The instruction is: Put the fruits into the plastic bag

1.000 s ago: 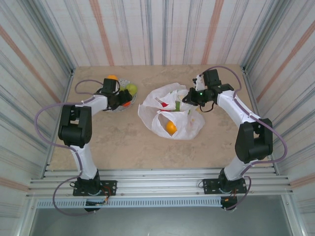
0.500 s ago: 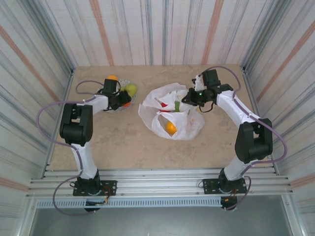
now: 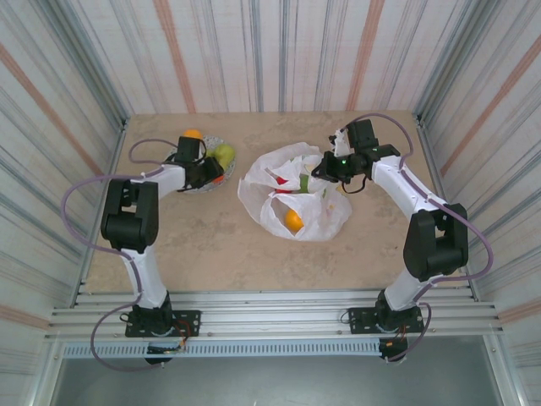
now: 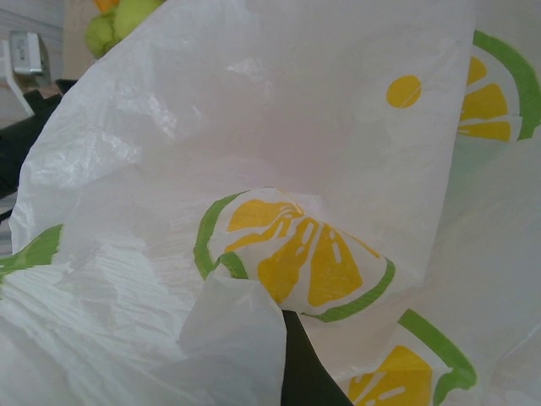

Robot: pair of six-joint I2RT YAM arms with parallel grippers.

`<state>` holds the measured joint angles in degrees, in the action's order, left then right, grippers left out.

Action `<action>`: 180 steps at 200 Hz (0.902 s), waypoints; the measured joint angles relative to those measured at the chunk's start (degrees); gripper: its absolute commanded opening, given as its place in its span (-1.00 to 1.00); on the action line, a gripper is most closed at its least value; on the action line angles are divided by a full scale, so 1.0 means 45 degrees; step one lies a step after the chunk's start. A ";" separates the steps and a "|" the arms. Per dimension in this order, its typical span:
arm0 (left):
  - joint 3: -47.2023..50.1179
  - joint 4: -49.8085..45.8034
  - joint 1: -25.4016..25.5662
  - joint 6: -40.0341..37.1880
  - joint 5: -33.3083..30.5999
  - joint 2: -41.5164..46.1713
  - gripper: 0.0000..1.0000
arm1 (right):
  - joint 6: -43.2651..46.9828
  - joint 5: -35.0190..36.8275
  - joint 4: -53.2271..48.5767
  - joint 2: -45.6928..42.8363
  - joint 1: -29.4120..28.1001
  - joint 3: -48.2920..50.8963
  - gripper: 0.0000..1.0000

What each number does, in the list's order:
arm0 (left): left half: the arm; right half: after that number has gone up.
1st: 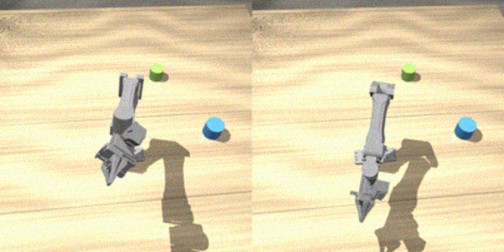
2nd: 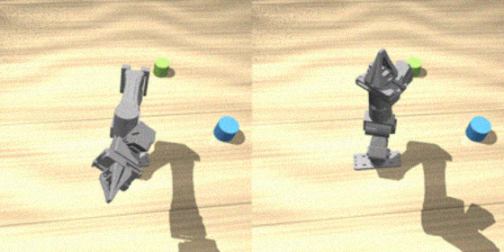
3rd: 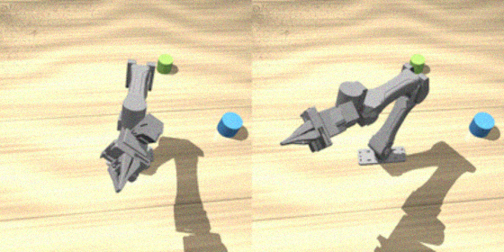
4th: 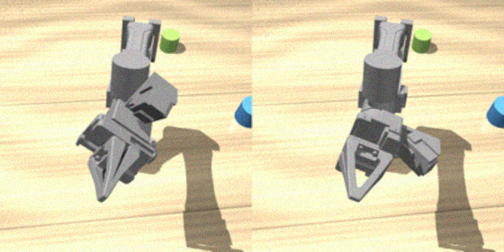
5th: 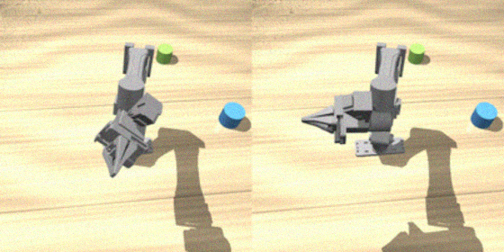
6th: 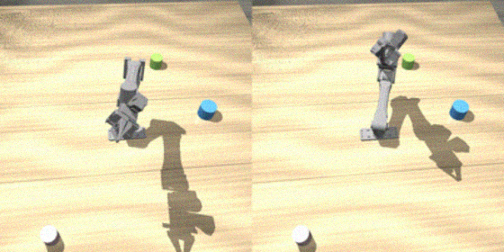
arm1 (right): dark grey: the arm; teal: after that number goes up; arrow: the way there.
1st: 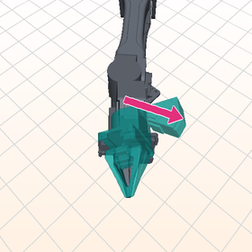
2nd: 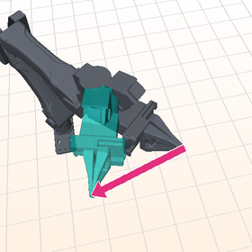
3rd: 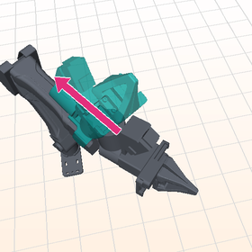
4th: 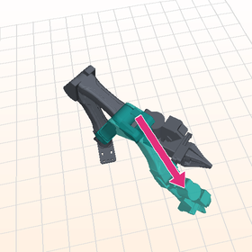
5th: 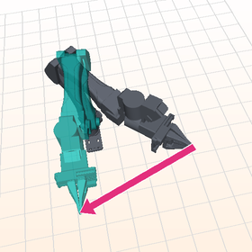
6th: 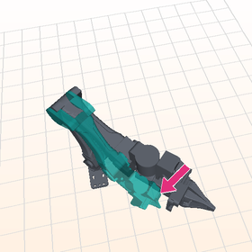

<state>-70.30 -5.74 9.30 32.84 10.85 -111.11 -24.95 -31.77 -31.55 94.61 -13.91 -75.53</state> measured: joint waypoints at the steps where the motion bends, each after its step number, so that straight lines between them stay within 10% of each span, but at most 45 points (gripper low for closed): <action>1: 0.0044 0.0000 0.0000 0.0000 0.0000 0.0044 0.16 | 0.0000 0.0000 -0.0005 0.0000 0.0000 0.0000 -1.00; 123: 0.3512 0.0267 0.0126 0.0092 0.0204 0.5906 0.12 | -0.0005 0.0010 -0.0015 0.0000 0.0000 0.0000 -1.00; 180: 0.4663 -0.0126 0.2132 -0.0005 0.0636 0.9602 0.12 | -0.0005 0.0092 -0.0058 0.0000 0.0000 0.0000 -1.00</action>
<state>-49.32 -6.31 18.90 32.82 13.72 -67.90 -24.97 -31.35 -31.81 94.61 -13.91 -75.53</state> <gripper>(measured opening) 0.567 0.046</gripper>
